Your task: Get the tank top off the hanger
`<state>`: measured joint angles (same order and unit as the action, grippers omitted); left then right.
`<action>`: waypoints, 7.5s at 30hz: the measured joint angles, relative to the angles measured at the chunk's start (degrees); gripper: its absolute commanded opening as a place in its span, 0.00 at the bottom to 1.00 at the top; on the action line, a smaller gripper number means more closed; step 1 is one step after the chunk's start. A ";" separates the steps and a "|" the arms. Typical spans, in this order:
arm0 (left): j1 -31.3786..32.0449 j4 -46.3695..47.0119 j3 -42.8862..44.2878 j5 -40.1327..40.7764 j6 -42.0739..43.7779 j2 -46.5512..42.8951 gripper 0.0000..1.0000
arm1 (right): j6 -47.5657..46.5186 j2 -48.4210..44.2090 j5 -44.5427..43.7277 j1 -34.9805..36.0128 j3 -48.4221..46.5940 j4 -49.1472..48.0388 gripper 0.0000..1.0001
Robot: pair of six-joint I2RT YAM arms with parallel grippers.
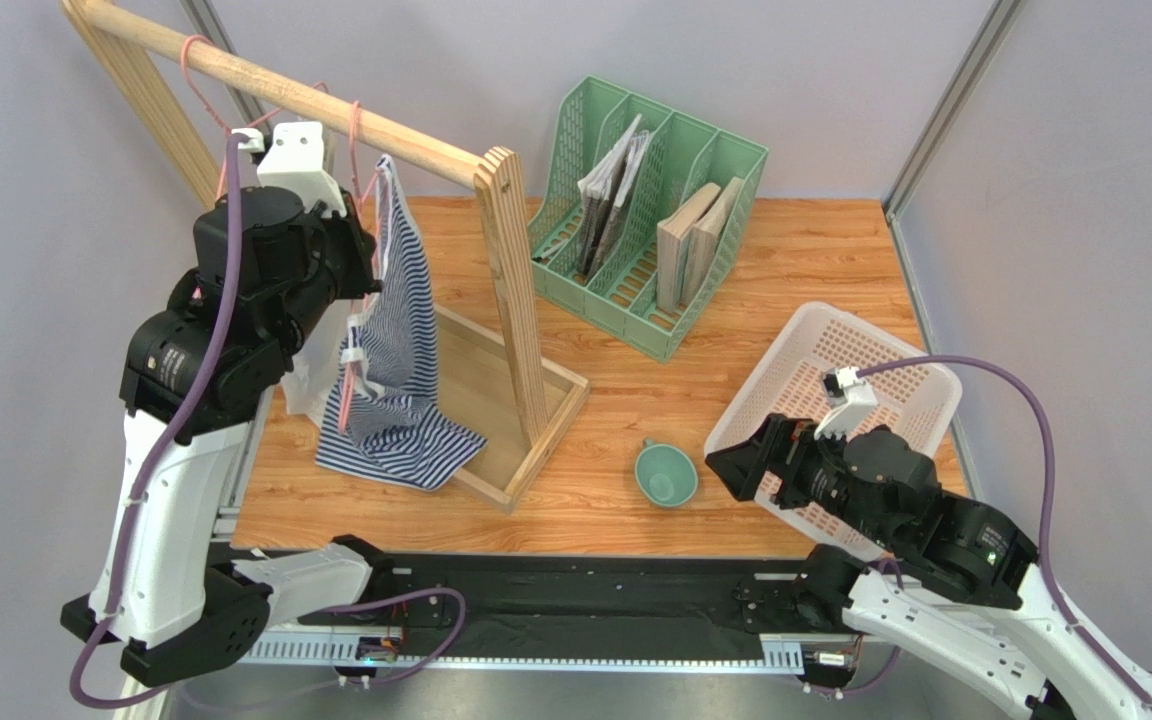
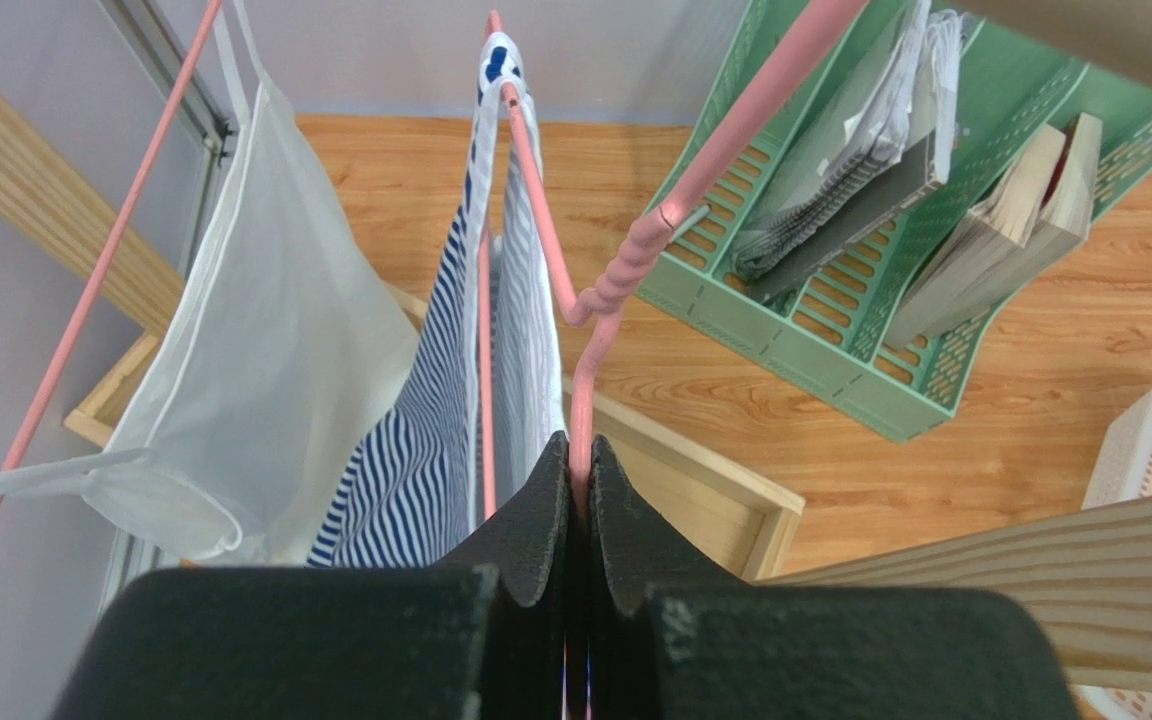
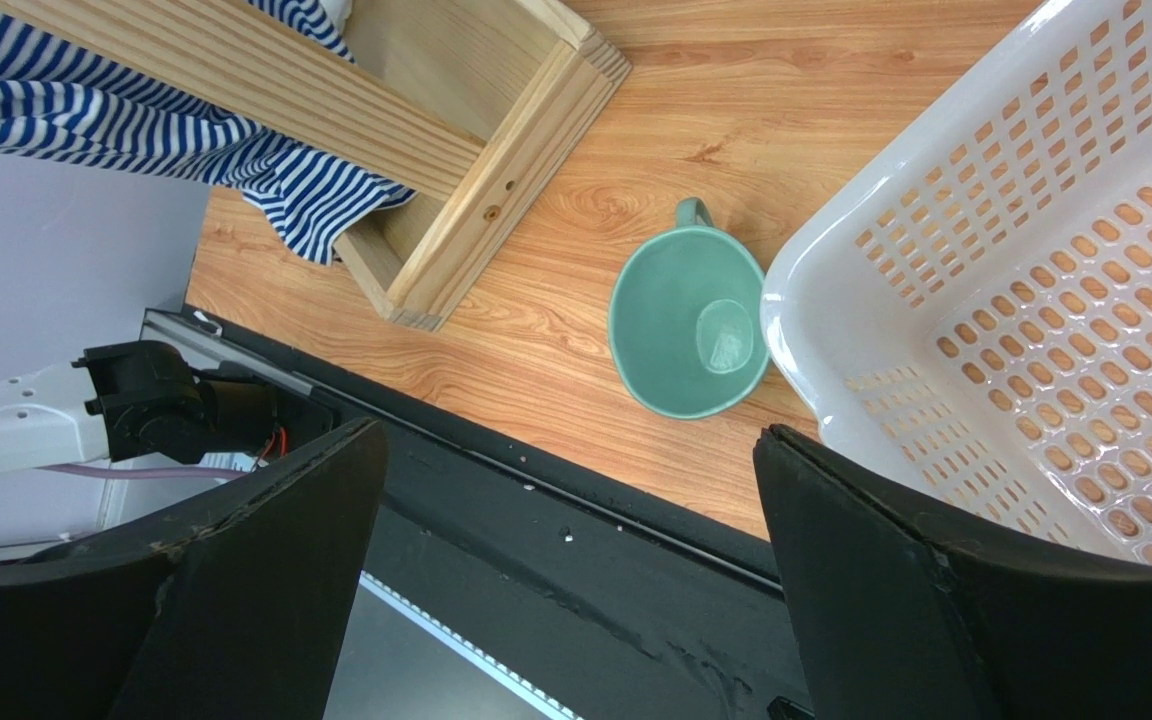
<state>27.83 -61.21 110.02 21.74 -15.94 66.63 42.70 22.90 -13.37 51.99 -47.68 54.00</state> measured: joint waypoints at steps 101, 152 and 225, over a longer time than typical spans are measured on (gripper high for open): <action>-12.98 25.46 -40.94 -39.45 -25.62 -16.11 0.00 | -14.27 91.69 48.83 -16.52 -60.19 -36.76 0.30; -13.35 59.65 -56.89 -22.16 -12.31 -20.41 0.00 | 0.98 102.90 49.51 -18.29 -70.88 -34.34 0.04; -14.01 56.59 -45.59 -6.36 -5.20 -5.62 0.11 | -3.02 90.27 51.36 -16.81 -57.13 -35.32 0.09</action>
<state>13.82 -4.62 64.42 15.38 -21.15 61.01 39.68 113.16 38.00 35.18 -104.81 18.68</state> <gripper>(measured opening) 0.019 0.084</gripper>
